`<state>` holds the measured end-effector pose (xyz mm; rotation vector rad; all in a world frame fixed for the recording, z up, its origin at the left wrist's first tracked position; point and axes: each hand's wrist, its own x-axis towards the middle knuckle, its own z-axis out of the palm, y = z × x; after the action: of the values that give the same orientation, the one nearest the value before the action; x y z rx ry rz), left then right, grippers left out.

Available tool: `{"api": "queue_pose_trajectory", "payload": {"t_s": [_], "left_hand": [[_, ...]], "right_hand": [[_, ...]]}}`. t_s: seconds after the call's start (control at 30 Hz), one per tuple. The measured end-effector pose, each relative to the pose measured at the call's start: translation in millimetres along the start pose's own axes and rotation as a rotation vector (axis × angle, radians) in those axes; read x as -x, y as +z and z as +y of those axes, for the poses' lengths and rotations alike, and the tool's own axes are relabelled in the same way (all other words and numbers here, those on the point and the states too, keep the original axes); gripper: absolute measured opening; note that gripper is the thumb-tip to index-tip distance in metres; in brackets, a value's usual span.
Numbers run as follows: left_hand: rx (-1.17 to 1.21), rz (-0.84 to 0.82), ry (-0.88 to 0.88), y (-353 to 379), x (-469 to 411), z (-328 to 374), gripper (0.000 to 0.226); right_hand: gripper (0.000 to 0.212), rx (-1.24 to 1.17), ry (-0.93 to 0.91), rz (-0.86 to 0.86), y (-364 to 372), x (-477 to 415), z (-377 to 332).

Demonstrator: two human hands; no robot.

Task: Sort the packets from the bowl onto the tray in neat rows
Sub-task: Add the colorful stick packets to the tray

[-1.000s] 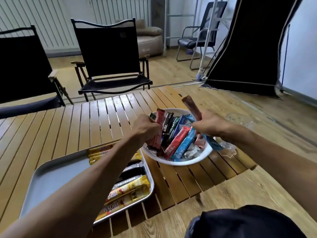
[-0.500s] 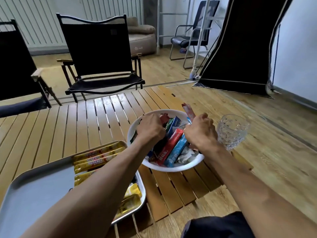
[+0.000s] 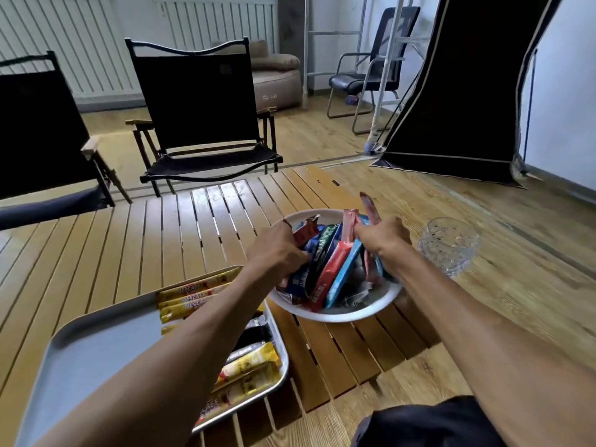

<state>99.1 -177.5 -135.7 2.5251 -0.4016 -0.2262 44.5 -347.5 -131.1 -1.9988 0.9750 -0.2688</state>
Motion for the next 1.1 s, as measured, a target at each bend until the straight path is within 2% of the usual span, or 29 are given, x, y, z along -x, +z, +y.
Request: {"api": "queue_pose_trajectory", "payload": {"t_s": [0.13, 0.3, 0.4, 0.47, 0.5, 0.53, 0.63, 0.73, 0.77, 0.8, 0.9, 1.03, 1.1], "left_hand": [[-0.061, -0.015, -0.045, 3.6, -1.2, 1.1, 0.044], [0.336, -0.065, -0.160, -10.6, 2.9, -4.3, 0.032], [0.509, -0.059, -0.129, -27.4, 21.1, -6.3, 0.028], [0.554, -0.059, -0.098, -42.5, 39.6, -6.2, 0.016], [0.564, -0.065, -0.075, -50.6, 50.3, -7.1, 0.015], [0.570, -0.076, -0.052, -58.3, 60.4, -9.3, 0.015], [0.576, -0.125, -0.010, -76.5, 89.8, -21.3, 0.020], [0.585, -0.159, 0.022, -90.3, 116.1, -37.0, 0.014], [0.581, -0.160, 0.031, -93.1, 123.2, -43.1, 0.013], [0.570, -0.159, 0.031, -95.3, 129.4, -49.6, 0.013], [0.541, -0.117, -0.014, -101.4, 139.5, -72.3, 0.017], [0.577, 0.189, -0.160, -111.4, 141.8, -106.2, 0.023], [0.618, 0.231, -0.229, -112.6, 146.8, -119.2, 0.026]], "right_hand": [[0.034, 0.034, -0.080, 0.027, -6.7, 4.5, -10.0], [0.038, 0.014, -0.158, 0.065, -10.8, 14.6, -22.9], [0.034, -0.079, -0.269, 0.153, -15.7, 25.2, -33.2], [0.031, -0.137, -0.347, 0.250, -21.3, 33.1, -39.4], [0.029, -0.216, -0.353, 0.237, -23.4, 35.7, -41.9], [0.026, -0.332, -0.316, 0.152, -25.4, 39.5, -45.1], [0.020, -0.565, -0.121, -0.376, -20.4, 62.5, -49.1], [0.052, -0.562, -0.010, -0.689, 3.8, 89.5, -46.6], [0.055, -0.539, 0.007, -0.745, 13.6, 98.0, -45.8], [0.049, -0.520, 0.011, -0.791, 22.9, 106.6, -45.7], [0.017, -0.507, -0.045, -0.854, 41.8, 125.0, -47.9], [0.007, -0.736, -0.045, -0.876, 48.1, 129.2, -54.5], [0.005, -0.809, -0.028, -0.919, 47.6, 130.5, -58.4]]}}
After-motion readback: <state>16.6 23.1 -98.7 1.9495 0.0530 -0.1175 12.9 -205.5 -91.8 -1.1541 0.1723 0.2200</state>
